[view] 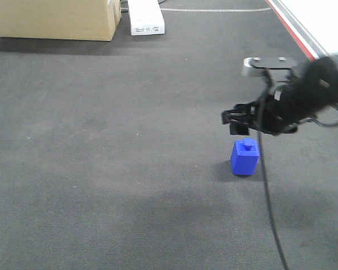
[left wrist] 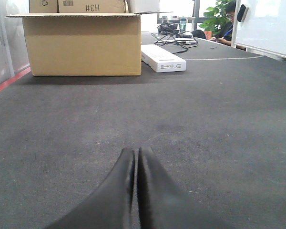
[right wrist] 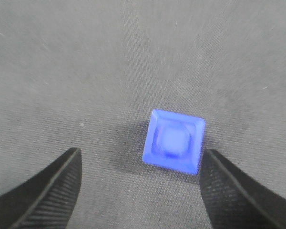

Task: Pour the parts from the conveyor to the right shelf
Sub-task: 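Lower the right gripper over the blue part and close on it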

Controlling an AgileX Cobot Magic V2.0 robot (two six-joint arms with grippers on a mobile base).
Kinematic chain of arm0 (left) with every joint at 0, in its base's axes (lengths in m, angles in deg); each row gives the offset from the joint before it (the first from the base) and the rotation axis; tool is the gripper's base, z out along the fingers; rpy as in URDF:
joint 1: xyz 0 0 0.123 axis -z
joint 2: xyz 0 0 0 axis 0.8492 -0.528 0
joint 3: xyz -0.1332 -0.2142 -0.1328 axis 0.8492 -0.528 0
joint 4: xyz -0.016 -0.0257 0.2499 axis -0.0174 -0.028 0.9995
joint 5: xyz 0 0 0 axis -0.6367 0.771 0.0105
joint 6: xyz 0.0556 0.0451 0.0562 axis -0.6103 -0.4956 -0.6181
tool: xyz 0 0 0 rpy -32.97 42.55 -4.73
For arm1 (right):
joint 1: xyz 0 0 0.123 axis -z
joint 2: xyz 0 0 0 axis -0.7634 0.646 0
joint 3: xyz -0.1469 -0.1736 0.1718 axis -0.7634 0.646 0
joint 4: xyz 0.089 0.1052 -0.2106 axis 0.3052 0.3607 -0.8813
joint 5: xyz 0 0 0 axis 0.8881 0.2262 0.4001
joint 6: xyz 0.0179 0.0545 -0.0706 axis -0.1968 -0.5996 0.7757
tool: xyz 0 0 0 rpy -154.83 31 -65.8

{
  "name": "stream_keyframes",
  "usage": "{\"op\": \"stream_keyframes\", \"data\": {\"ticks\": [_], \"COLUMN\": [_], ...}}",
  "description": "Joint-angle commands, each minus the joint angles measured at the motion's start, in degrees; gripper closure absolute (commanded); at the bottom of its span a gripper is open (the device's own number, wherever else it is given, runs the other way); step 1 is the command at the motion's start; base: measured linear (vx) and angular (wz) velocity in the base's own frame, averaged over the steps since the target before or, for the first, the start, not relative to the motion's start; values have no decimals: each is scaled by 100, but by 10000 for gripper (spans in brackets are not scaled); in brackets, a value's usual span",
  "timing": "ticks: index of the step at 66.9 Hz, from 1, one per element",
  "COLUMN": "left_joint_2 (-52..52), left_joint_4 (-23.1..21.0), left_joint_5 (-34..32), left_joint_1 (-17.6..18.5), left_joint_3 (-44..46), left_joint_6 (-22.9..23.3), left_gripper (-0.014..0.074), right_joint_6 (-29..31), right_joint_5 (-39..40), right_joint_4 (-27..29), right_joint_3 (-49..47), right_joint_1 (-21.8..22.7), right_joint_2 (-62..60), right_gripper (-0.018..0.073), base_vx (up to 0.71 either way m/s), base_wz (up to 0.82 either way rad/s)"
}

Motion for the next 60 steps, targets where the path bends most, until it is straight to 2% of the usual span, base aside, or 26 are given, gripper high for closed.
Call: {"op": "stream_keyframes", "data": {"ticks": [1, 18, 46, 51, 60], "left_joint_2": [74, 74, 74, 74, 74], "left_joint_4": [-35, -35, -35, -35, -35], "left_joint_5": [-452, -452, -452, -452, -452], "left_joint_1": [32, 32, 32, 32, 32], "left_joint_3": [111, 111, 111, 111, 111], "left_joint_6": [44, 44, 44, 44, 44], "left_gripper": [603, 603, 603, 603, 603], "right_joint_6": [-128, -88, -101, -101, -101], "right_joint_5": [-411, -1195, -1644, -1649, -1549], "right_joint_4": [-180, -145, 16, 44, 128], "right_joint_3": [-769, -1558, -1580, -1580, -1580], "right_joint_1": [87, 289, 289, 289, 289], "right_joint_2": [190, 715, 1375, 1474, 1578], "right_gripper": [52, 52, 57, 80, 205], "base_vx": [0, 0, 0, 0, 0], "base_wz": [0, 0, 0, 0, 0]}}
